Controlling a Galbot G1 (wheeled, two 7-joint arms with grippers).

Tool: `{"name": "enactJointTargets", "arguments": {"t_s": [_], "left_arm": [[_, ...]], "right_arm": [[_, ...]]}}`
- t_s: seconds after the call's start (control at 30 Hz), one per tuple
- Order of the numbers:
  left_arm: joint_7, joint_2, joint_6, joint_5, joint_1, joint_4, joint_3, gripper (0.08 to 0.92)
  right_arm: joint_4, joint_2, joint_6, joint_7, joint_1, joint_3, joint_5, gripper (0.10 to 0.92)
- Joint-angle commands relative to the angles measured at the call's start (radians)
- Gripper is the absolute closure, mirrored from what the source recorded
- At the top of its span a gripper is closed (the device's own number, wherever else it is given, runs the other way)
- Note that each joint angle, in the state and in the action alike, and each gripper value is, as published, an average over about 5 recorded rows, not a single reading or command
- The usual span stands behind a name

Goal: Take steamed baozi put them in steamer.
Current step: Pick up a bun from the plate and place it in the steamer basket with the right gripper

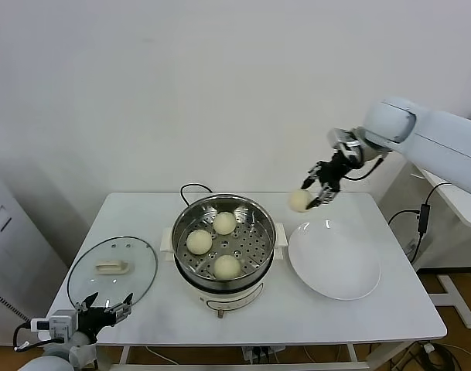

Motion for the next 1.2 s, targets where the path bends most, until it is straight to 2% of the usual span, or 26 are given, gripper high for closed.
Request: {"name": "enactJointTargets", "arguments": {"t_s": [0.03,0.77,1.2], "left_arm": [[-0.001,0.0,0.001,-0.001,0.0,-0.001,-0.001,0.177],[-0.005,-0.007,0.002,-0.003,0.003,-0.001,-0.006,0.177],[-0.005,-0.015,-0.001,-0.004,0.007,0.001,-0.007,0.177]], "right_arm": [[0.115,0.113,-0.204,0.154,0.112,-0.121,0.214,0.505],[0.11,0.287,-0.366,0.365,-0.014,-0.144,0.292,0.508],[0.108,0.297,-0.377,0.393,-0.081,-0.147,0.222,0.508]]}}
